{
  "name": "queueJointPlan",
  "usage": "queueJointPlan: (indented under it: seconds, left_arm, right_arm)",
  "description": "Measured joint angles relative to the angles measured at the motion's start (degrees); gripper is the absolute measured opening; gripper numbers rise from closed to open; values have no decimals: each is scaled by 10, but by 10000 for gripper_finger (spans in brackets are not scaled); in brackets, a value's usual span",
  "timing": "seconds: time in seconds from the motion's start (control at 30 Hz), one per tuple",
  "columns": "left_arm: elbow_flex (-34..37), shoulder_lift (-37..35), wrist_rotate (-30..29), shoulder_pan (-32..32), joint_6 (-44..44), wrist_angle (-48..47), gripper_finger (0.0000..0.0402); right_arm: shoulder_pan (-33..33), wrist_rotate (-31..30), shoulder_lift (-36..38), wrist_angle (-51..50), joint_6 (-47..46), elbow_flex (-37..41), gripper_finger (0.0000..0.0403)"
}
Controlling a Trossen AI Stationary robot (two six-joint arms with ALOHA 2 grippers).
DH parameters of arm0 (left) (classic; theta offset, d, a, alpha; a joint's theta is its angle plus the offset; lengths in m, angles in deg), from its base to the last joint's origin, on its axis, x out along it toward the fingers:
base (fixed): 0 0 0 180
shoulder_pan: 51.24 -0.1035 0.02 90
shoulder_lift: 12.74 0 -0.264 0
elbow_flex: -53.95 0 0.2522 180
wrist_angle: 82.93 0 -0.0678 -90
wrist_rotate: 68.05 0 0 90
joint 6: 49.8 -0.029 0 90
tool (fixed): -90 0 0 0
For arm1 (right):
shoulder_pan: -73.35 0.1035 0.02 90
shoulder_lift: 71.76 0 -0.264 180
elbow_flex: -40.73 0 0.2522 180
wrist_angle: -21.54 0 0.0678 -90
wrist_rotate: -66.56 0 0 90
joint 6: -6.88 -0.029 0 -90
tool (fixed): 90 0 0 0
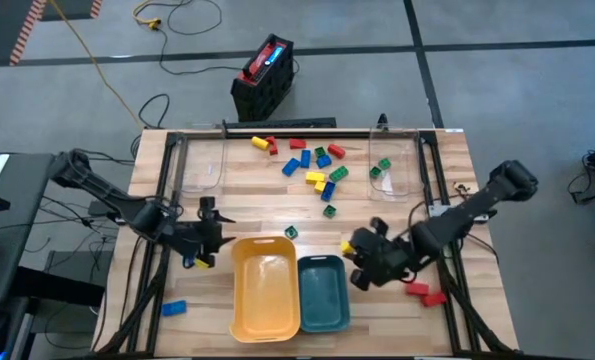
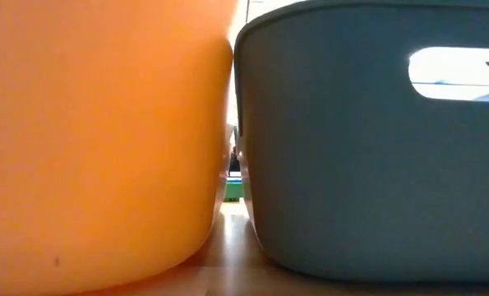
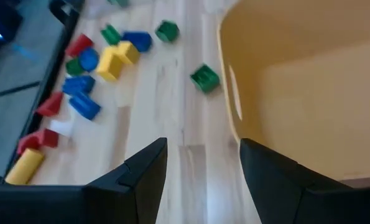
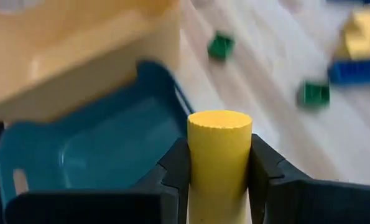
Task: Sort blocks
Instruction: Put the yellow block into the yellow bin
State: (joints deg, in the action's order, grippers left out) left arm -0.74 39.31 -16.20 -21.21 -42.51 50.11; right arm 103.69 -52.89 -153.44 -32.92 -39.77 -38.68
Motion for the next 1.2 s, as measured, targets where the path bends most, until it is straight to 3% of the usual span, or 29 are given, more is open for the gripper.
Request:
queueJointPlan:
  seconds: [0.2, 0.5, 0.7, 0.93, 1.2]
  left_arm:
    - [0, -62, -27, 25, 13, 1, 199]
    - [-1, -127, -28, 50, 16, -11, 199]
    - [-1, -145, -28, 55, 30, -46, 199]
    - [-1, -146, -28, 55, 37, -59, 199]
    - [-1, -146, -28, 55, 33, -66, 199]
  right_arm:
    - [-52, 21, -74, 15, 149, -100, 99]
    - [-99, 123, -194, 88, 316, -238, 99]
    - [-126, 218, -282, 143, 364, -326, 99]
    - [-152, 308, -412, 132, 375, -433, 102]
    - [-154, 326, -501, 47, 397, -540, 110]
